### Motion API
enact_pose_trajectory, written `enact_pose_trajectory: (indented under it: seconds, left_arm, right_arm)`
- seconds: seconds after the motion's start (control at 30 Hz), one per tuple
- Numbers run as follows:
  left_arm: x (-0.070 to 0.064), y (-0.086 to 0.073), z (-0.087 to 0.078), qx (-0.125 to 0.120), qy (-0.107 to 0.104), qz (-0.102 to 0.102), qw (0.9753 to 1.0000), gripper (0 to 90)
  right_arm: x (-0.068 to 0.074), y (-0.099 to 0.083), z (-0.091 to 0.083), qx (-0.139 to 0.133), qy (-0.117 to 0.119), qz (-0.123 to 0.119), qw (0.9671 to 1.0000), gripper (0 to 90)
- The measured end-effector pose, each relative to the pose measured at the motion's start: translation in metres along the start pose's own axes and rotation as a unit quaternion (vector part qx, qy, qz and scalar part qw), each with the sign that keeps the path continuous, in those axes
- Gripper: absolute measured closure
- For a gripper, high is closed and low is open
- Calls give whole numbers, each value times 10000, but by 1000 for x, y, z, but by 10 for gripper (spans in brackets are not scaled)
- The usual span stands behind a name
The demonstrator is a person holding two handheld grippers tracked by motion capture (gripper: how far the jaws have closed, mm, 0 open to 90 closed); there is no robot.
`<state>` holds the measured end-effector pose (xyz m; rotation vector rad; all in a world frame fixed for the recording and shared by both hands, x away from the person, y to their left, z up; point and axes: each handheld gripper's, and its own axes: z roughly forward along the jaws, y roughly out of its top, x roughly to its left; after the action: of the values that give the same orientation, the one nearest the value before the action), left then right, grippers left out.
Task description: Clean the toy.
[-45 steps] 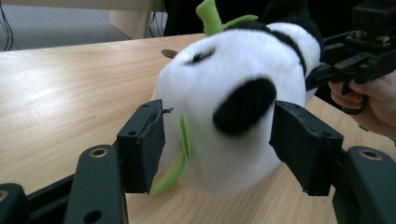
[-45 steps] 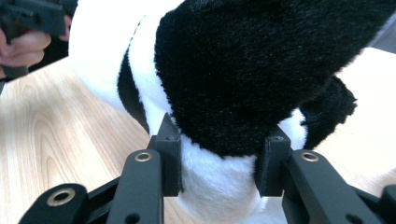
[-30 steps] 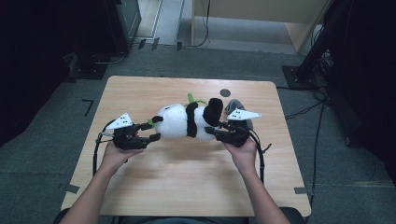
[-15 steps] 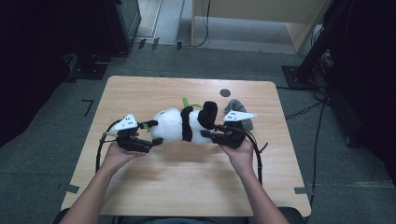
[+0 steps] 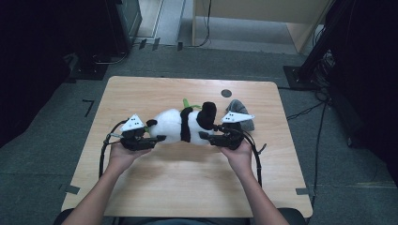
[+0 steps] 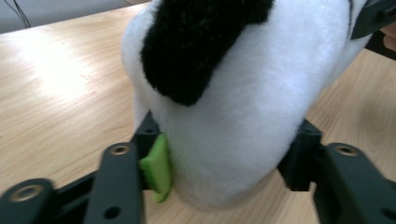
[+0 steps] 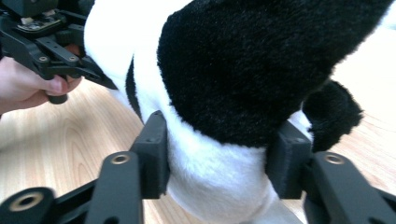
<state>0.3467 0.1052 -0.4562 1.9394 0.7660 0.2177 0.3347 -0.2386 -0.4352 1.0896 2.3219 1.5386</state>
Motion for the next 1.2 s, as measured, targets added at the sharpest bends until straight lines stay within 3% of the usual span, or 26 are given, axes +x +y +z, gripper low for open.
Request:
enact_pose_trajectory:
  seconds: [0.07, 0.2, 0.37, 0.47, 0.63, 0.73, 1.0, 1.2]
  left_arm:
    - [0, 1, 1, 60, -43, -236, 9997, 496]
    - [1, 3, -3, -9, -99, -210, 9997, 553]
    - [8, 5, -9, -15, -308, -418, 9986, 581]
    - [12, 6, -13, -19, -288, -509, 9983, 589]
    - [19, 8, -22, -142, -455, -719, 9963, 591]
    - [19, 9, -25, -190, -491, -743, 9958, 591]
    - [17, 10, -22, -204, -716, -823, 9938, 592]
    - [16, 10, -18, -173, -915, -920, 9914, 597]
  right_arm:
    - [-2, 0, -1, -23, -20, 35, 10000, 432]
    - [-7, -2, -3, -144, 38, 85, 9999, 362]
    - [-9, -3, -8, -318, 93, -180, 9993, 328]
    - [-12, -8, -13, -541, 178, -416, 9975, 337]
    - [-20, -15, -14, -495, 248, -404, 9977, 305]
    - [-19, -19, -12, -715, 223, -513, 9959, 295]
    - [-16, -20, -6, -617, 462, -501, 9958, 204]
    - [-11, -23, 5, -551, 354, -705, 9954, 135]
